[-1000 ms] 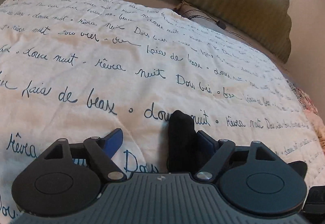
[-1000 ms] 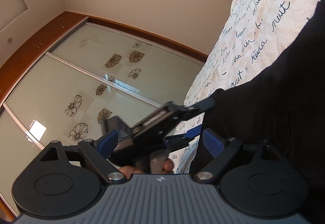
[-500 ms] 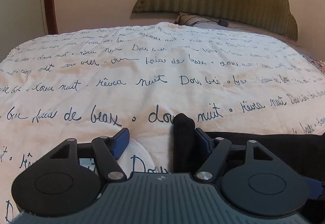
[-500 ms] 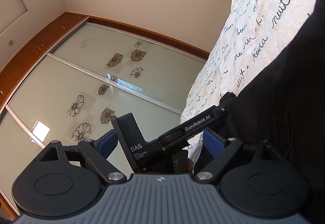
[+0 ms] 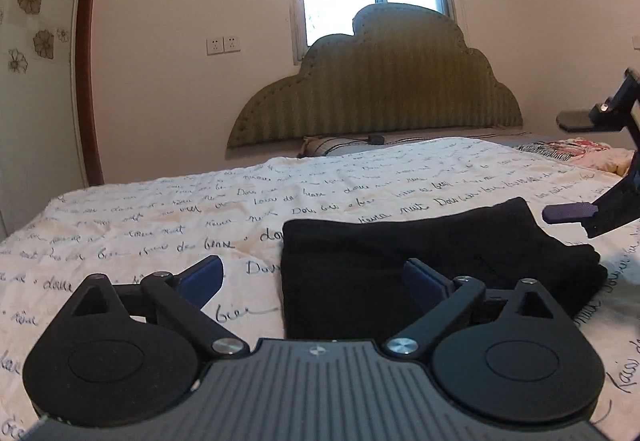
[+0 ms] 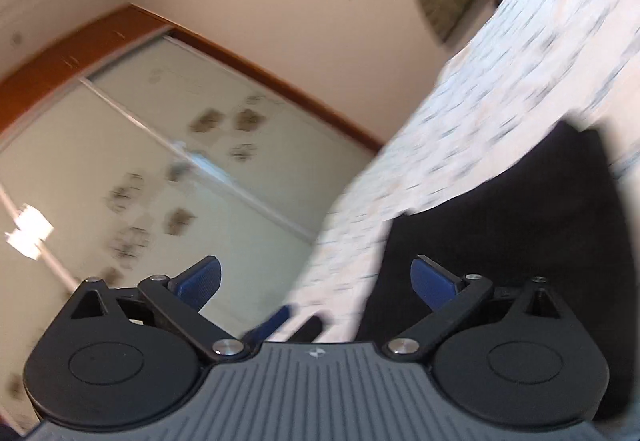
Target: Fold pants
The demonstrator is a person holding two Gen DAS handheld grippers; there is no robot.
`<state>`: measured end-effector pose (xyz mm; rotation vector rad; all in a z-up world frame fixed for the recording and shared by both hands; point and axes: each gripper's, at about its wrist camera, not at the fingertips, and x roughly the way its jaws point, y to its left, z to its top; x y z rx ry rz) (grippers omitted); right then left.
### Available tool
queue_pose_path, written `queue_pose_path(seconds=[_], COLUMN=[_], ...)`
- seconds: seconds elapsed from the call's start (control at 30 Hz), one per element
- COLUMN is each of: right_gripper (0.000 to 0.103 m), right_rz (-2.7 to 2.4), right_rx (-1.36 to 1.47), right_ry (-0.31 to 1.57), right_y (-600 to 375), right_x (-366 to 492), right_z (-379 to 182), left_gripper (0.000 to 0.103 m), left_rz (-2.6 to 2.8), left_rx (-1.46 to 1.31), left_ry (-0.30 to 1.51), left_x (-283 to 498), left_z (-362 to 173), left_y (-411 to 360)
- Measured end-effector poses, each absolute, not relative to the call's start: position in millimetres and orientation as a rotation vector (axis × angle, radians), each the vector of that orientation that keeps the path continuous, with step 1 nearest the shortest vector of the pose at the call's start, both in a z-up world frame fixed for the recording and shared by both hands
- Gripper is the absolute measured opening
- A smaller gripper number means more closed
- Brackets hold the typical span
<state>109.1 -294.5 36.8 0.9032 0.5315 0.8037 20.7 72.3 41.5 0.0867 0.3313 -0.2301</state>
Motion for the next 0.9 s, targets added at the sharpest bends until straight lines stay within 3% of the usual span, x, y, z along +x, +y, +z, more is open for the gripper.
queue_pose_path(seconds=[0.13, 0.33, 0.47, 0.63, 0.8, 0.9], right_gripper=[0.103, 0.102, 0.101, 0.087, 0.090, 0.103], right_rz=[0.524, 0.585, 0.544, 0.562, 0.496, 0.455], right_rx=[0.862, 0.733, 0.720, 0.814, 0.774, 0.721], right_ry=[0.646, 0.595, 0.691, 0.636, 0.604, 0.552], right_y=[-335, -287, -269, -298, -301, -316], right_x=[110, 96, 106, 104, 79, 66], right_z=[38, 54, 26, 3, 29, 44], left_gripper=[0.097, 0.096, 0.095, 0.100, 0.099, 0.100], left_rz=[-0.294, -0.374, -0.447, -0.489, -0.389, -0.369], left_rx=[-0.001, 0.007, 0.014, -0.020, -0.014, -0.056], left_ry=[0.339, 0.401, 0.606, 0.652, 0.574, 0.620], left_x=[27, 25, 47, 60, 40, 46], left_z=[48, 37, 14, 9, 21, 20], left_y=[72, 48, 43, 47, 57, 69])
